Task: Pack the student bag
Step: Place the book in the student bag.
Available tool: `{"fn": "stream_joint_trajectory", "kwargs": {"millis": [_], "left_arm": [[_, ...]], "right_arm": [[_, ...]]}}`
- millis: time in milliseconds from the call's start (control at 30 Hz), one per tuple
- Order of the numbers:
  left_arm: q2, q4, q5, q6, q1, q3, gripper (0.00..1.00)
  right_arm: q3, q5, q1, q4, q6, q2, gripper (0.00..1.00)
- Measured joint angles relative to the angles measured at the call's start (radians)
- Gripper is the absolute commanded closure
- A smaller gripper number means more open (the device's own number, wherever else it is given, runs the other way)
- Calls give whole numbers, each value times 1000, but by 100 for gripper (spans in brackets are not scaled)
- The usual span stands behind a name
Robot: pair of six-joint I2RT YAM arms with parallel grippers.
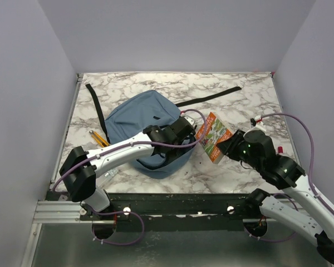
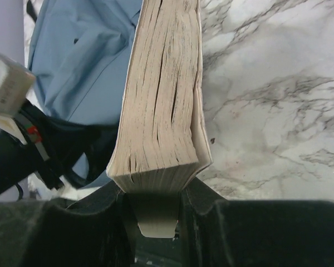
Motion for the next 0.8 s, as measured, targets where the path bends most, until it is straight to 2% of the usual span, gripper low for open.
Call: {"fn": "stream_joint_trajectory", "kwargs": {"millis": [367,800], "left_arm": [[-168,-22,-240,68,17,105,100],[-169,-18,-283,131,68,179,100]], "right_arm": [[-26,-322,0,77,119,46,99],[-99,-607,0,219,364,108,100]]}}
